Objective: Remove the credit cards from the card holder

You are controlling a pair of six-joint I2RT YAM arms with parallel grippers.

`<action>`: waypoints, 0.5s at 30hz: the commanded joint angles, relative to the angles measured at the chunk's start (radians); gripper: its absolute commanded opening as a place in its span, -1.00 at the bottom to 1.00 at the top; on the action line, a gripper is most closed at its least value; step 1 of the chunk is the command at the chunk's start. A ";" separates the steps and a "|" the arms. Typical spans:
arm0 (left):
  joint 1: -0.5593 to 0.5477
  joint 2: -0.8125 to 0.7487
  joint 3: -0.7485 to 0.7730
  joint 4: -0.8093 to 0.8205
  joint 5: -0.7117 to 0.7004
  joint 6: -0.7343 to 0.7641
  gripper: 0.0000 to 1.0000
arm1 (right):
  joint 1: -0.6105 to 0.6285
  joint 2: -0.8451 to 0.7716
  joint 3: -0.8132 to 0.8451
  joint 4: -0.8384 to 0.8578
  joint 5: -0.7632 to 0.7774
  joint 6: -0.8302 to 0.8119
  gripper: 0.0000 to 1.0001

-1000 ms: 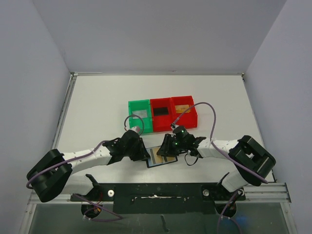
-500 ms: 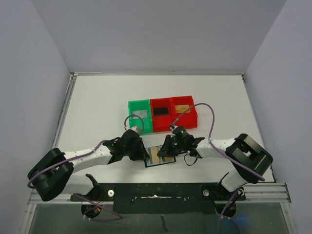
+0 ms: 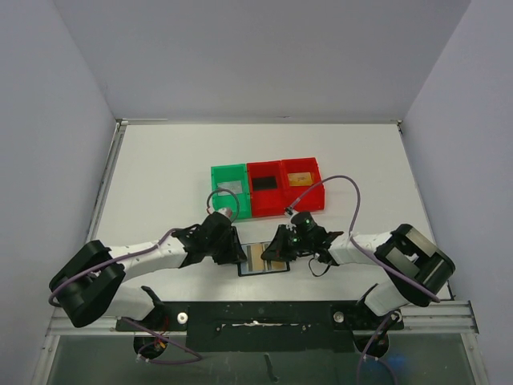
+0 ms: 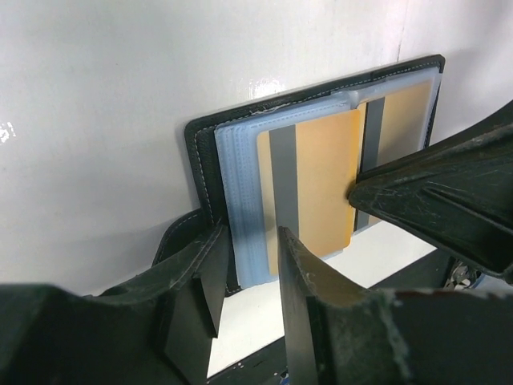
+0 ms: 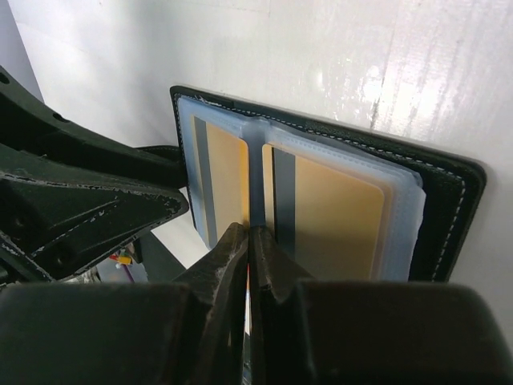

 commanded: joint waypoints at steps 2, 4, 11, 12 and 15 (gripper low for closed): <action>-0.008 0.037 0.080 -0.072 -0.057 0.050 -0.33 | -0.018 -0.056 -0.032 0.090 -0.042 0.023 -1.00; -0.012 0.042 0.087 -0.066 -0.055 0.056 -0.30 | -0.021 -0.063 -0.039 0.095 -0.046 0.026 -1.00; -0.028 0.100 0.102 -0.089 -0.070 0.075 -0.29 | -0.031 -0.097 -0.062 0.078 -0.030 0.029 -0.98; -0.032 0.112 0.100 -0.093 -0.081 0.077 -0.29 | -0.038 -0.099 -0.064 0.086 -0.041 0.028 -0.98; -0.049 0.157 0.105 -0.126 -0.118 0.080 -0.29 | -0.055 -0.105 -0.057 0.072 -0.069 0.011 -0.98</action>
